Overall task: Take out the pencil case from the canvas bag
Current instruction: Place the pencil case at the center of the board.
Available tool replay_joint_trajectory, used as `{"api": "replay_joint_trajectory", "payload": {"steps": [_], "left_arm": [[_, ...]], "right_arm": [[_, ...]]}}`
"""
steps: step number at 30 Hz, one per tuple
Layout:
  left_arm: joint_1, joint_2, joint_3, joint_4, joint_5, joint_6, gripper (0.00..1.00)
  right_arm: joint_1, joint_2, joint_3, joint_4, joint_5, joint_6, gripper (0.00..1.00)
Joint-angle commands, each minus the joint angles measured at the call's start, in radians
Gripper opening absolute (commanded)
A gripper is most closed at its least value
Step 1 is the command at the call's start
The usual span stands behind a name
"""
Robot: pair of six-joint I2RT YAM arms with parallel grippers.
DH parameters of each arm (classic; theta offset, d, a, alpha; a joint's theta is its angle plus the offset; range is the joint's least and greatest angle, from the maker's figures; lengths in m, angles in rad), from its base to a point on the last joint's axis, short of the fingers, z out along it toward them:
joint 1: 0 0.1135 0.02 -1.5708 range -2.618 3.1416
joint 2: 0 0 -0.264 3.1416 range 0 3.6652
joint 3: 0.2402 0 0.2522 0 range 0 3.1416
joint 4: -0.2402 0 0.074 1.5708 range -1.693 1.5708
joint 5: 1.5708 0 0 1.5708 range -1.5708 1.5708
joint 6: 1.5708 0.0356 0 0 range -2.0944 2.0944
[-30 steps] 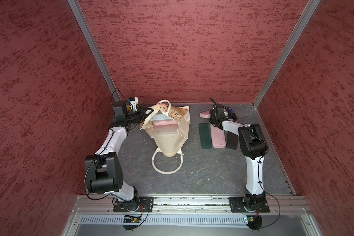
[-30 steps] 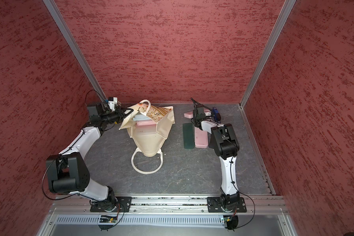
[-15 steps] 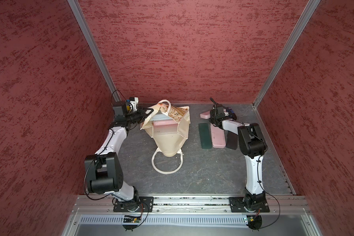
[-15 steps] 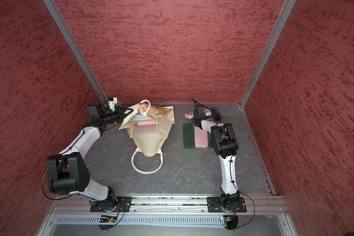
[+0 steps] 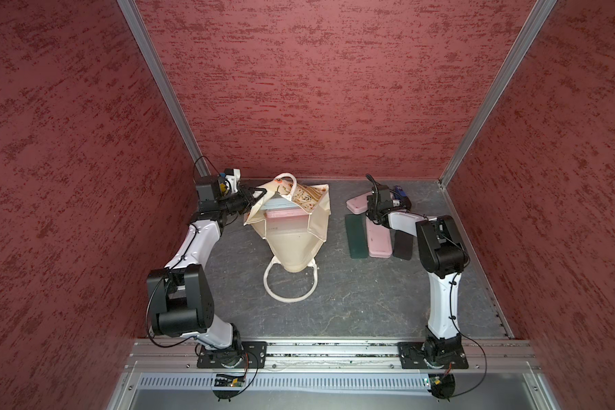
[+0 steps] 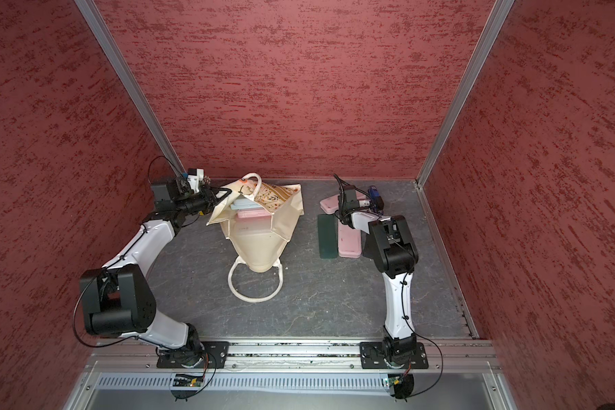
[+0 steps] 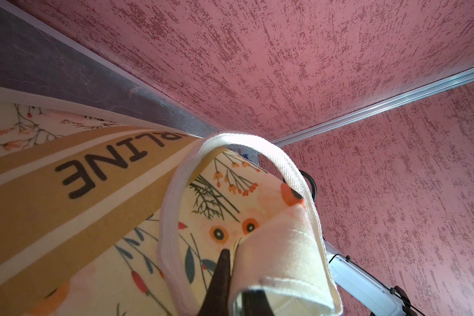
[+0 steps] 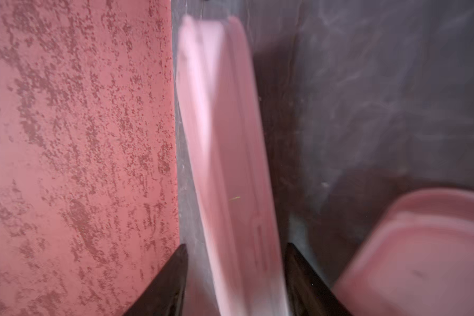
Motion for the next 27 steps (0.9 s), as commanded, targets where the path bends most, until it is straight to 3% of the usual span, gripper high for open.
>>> {"api": "replay_joint_trajectory", "payload": {"steps": [1, 12, 18, 27], "left_arm": [[0.019, -0.01, -0.018, -0.003, -0.02, -0.018, 0.03], [0.019, -0.011, -0.021, -0.002, -0.021, -0.016, 0.03], [0.019, -0.008, -0.021, -0.002, -0.021, -0.018, 0.03], [0.019, -0.001, -0.02, 0.0, -0.02, -0.019, 0.03]], "right_arm": [[-0.005, -0.099, -0.046, 0.007, 0.055, 0.012, 0.6], [0.019, -0.277, -0.212, 0.118, 0.014, -0.022, 0.61], [0.076, -0.338, -0.219, 0.164, -0.06, -0.217, 0.61], [0.215, -0.463, -0.242, 0.281, -0.015, -0.553, 0.59]]}}
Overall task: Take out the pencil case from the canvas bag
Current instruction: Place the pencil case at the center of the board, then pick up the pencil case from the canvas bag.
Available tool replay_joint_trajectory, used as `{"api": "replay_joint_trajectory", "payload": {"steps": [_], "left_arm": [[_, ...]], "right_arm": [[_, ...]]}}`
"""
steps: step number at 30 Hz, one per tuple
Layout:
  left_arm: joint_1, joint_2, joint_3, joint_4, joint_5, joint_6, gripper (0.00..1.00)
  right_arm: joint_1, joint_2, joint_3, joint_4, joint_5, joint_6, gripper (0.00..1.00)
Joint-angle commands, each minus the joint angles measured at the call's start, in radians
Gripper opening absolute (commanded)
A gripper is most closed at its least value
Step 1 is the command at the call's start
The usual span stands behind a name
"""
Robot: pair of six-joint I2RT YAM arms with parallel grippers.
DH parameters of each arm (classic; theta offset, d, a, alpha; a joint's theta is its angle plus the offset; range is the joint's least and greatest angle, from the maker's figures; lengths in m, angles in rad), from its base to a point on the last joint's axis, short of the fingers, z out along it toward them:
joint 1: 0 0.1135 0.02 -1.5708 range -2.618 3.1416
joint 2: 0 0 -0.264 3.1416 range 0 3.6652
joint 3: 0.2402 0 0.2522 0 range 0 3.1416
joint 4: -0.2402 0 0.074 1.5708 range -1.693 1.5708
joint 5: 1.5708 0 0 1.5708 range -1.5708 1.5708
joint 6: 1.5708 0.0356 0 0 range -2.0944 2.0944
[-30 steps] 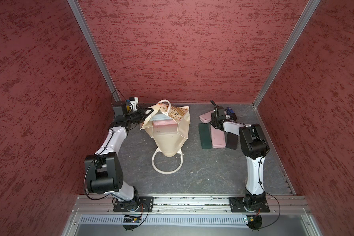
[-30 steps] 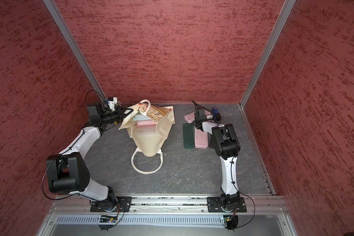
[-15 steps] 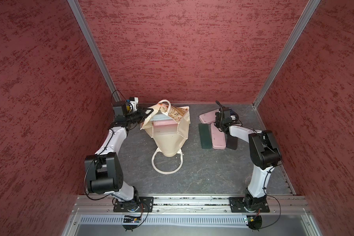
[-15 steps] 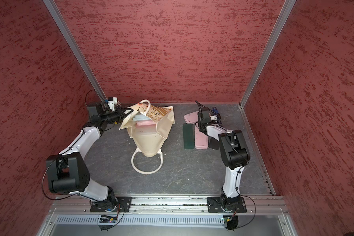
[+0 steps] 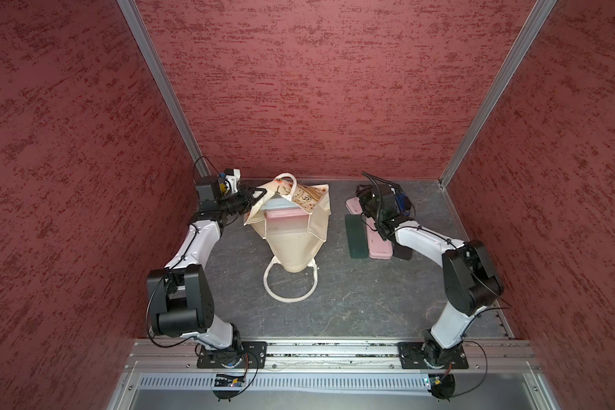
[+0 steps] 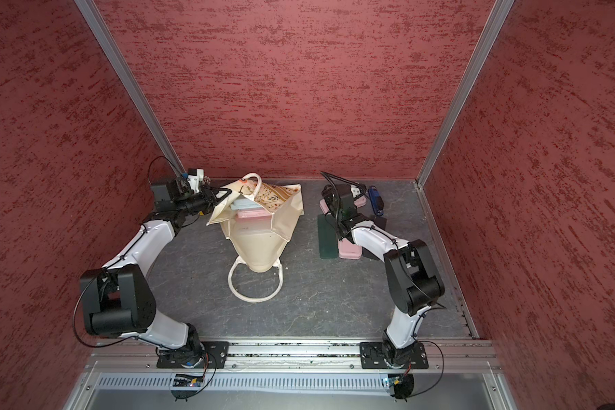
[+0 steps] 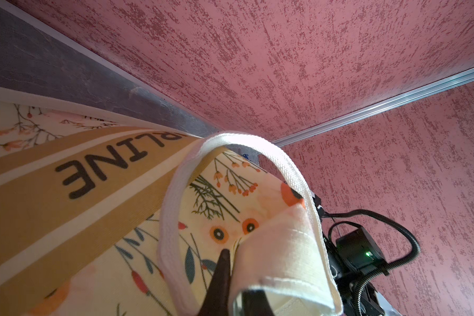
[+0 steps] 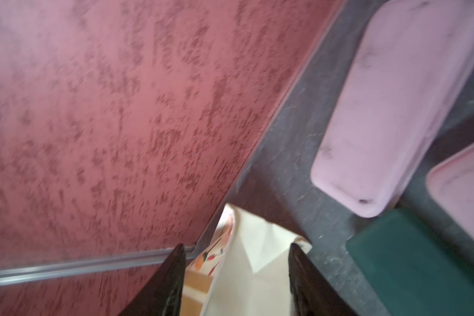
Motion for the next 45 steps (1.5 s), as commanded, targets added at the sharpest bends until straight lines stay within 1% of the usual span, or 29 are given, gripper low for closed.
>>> {"api": "replay_joint_trajectory", "payload": {"steps": [1, 4, 7, 12, 15, 16, 18, 20, 22, 23, 27, 30, 32, 35, 40, 45], "left_arm": [[0.02, 0.001, -0.019, -0.004, -0.02, -0.019, 0.03], [0.02, 0.002, -0.02, -0.004, -0.02, -0.019, 0.03], [0.019, 0.003, -0.021, -0.004, -0.02, -0.019, 0.03], [0.009, -0.013, -0.02, -0.007, -0.023, -0.013, 0.03], [-0.019, -0.021, -0.013, -0.04, -0.051, 0.018, 0.03], [-0.03, -0.021, -0.005, -0.056, -0.06, 0.031, 0.03], [-0.05, -0.023, 0.014, -0.099, -0.073, 0.055, 0.03], [-0.064, -0.028, 0.033, -0.126, -0.078, 0.064, 0.03], [-0.073, -0.04, 0.048, -0.147, -0.074, 0.056, 0.03], [-0.079, -0.053, 0.051, -0.154, -0.071, 0.055, 0.03], [-0.099, -0.107, 0.058, -0.201, -0.082, 0.079, 0.03], [-0.112, -0.143, 0.076, -0.295, -0.098, 0.148, 0.03], [-0.122, -0.17, 0.053, -0.315, -0.129, 0.183, 0.03], [-0.129, -0.202, -0.013, -0.292, -0.157, 0.214, 0.03], [-0.141, -0.206, -0.045, -0.338, -0.167, 0.279, 0.04], [-0.146, -0.214, -0.068, -0.33, -0.164, 0.283, 0.04]], "right_arm": [[0.048, -0.066, -0.006, 0.121, 0.026, -0.212, 0.59], [0.096, -0.083, 0.009, 0.19, 0.034, -0.353, 0.57], [0.151, -0.078, 0.066, 0.195, 0.012, -0.511, 0.58], [0.225, -0.08, 0.107, 0.221, -0.047, -0.64, 0.57], [0.284, -0.107, 0.108, 0.233, -0.163, -0.808, 0.57], [0.312, -0.124, 0.102, 0.233, -0.174, -0.868, 0.57], [0.361, -0.154, 0.081, 0.226, -0.179, -0.965, 0.57], [0.4, -0.186, 0.055, 0.203, -0.231, -1.055, 0.56], [0.438, -0.213, 0.051, 0.13, -0.286, -1.162, 0.56], [0.461, -0.224, 0.055, 0.077, -0.292, -1.213, 0.56], [0.531, -0.243, 0.058, -0.093, -0.259, -1.357, 0.55], [0.561, -0.253, 0.033, -0.17, -0.227, -1.433, 0.54], [0.572, -0.255, 0.024, -0.211, -0.219, -1.48, 0.54], [0.596, -0.247, 0.009, -0.249, -0.21, -1.566, 0.53], [0.644, -0.188, 0.011, -0.296, -0.098, -1.725, 0.53], [0.655, -0.103, 0.033, -0.319, 0.014, -1.843, 0.48]]}}
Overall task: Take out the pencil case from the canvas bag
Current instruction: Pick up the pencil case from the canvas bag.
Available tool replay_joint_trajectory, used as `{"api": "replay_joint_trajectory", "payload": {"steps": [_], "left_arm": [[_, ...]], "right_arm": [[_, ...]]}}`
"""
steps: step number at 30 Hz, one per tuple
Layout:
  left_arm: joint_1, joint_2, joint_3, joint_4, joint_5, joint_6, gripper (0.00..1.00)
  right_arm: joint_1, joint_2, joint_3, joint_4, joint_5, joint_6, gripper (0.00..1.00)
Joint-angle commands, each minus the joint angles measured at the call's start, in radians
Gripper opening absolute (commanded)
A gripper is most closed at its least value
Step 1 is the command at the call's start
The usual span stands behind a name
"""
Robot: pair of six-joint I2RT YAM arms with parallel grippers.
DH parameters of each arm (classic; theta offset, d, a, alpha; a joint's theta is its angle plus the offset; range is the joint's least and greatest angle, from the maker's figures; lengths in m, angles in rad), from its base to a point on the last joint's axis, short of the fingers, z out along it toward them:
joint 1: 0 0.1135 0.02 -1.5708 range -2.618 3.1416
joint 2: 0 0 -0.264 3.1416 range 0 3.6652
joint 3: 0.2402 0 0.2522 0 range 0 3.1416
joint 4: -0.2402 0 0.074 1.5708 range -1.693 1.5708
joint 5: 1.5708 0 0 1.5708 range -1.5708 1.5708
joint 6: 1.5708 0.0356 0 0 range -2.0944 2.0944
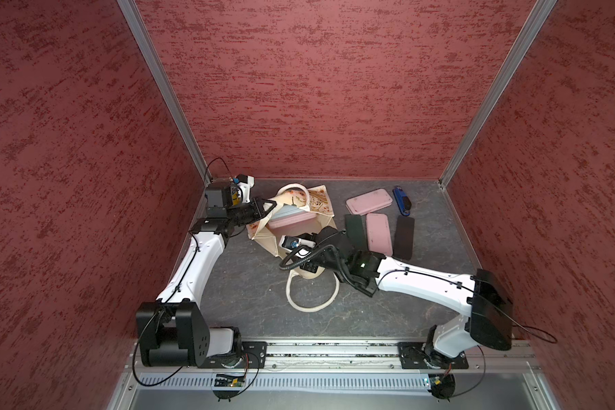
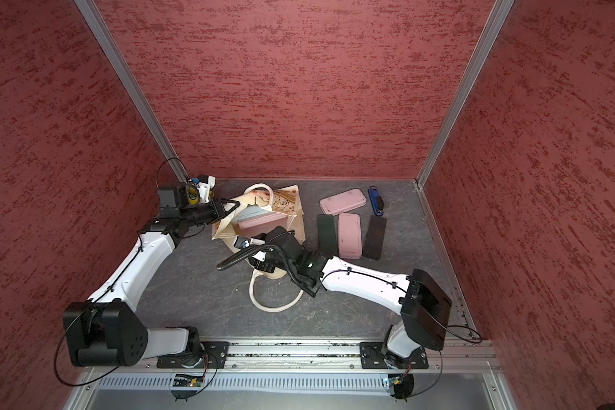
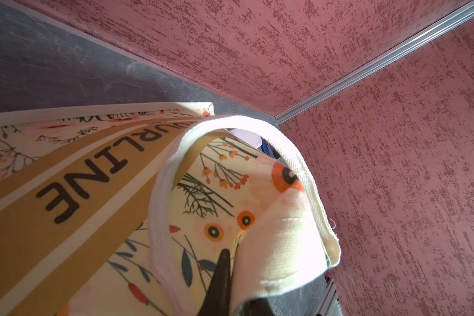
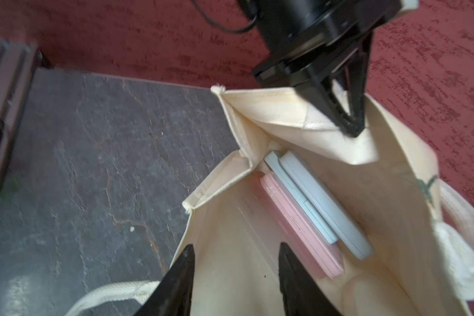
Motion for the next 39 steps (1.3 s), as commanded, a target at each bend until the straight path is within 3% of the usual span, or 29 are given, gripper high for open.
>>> {"api": "replay_joint_trajectory", "payload": {"steps": [1, 14, 26, 34, 39], "left_arm": [[-0.009, -0.009, -0.019, -0.043, -0.009, 0.029, 0.04], [0.012, 0.016, -0.042, -0.005, 0.03, -0.02, 0.04], [0.051, 0.025, -0.049, 0.005, 0.033, -0.03, 0.04], [0.058, 0.031, -0.057, 0.025, 0.048, -0.047, 0.04], [0.059, 0.028, -0.062, 0.031, 0.048, -0.049, 0.03]], "right_arm": [[0.006, 0.054, 0.02, -0.041, 0.115, -0.144, 0.48], [-0.001, 0.236, -0.02, 0.112, 0.318, -0.213, 0.41], [-0.042, 0.398, 0.048, 0.2, 0.326, -0.178, 0.39], [-0.043, 0.334, -0.014, 0.268, 0.281, 0.001, 0.4], [-0.044, 0.294, -0.059, 0.307, 0.274, 0.03, 0.41]]}}
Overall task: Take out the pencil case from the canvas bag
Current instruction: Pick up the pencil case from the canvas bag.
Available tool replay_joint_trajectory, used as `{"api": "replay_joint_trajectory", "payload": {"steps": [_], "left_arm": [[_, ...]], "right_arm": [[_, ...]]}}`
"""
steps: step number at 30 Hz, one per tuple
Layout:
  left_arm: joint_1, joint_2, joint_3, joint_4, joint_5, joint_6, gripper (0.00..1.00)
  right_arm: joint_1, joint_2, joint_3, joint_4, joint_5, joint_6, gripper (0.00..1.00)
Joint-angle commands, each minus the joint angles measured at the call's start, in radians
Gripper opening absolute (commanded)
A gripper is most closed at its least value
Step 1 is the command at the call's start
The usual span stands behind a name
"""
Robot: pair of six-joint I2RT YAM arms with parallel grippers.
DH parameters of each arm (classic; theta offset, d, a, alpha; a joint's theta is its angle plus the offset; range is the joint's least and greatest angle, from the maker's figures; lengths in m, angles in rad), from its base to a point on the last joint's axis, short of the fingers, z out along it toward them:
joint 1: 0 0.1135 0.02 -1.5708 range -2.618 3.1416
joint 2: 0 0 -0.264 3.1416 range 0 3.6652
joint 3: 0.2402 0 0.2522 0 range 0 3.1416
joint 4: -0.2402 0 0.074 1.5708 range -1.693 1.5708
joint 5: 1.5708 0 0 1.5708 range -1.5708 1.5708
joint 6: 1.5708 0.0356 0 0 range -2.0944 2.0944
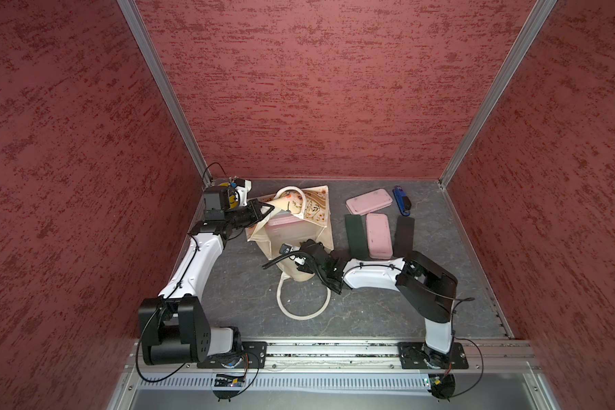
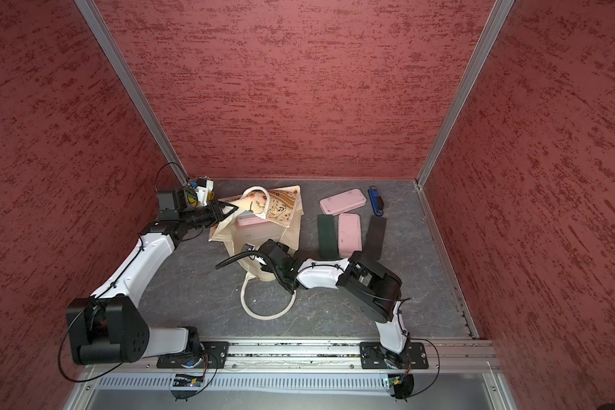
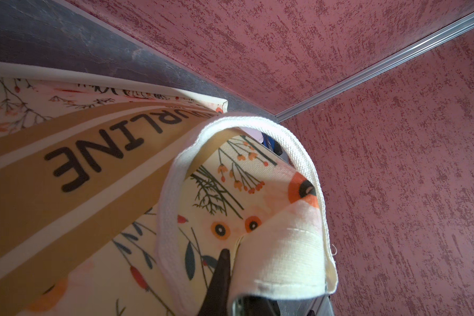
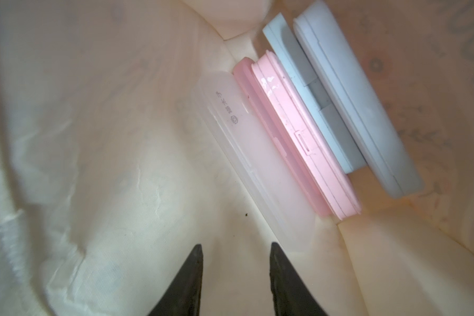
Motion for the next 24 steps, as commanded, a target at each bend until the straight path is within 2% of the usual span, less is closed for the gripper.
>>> {"api": "replay_joint_trajectory", "payload": {"steps": [1, 5, 14, 24], "left_arm": [[0.01, 0.012, -0.017, -0.005, -0.004, -0.018, 0.04], [0.009, 0.013, -0.016, -0.01, -0.009, -0.014, 0.03], [0.01, 0.012, -0.016, -0.011, -0.01, -0.013, 0.03], [0.008, 0.01, -0.017, -0.011, -0.009, -0.015, 0.03]], "right_arm": [[-0.004, -0.045, -0.01, 0.067, -0.009, 0.055, 0.41], [-0.022, -0.056, -0.009, 0.072, -0.017, 0.095, 0.41], [-0.082, -0.132, -0.071, 0.109, -0.118, 0.19, 0.41], [-0.089, -0.027, 0.047, 0.04, -0.137, 0.159, 0.45]]}}
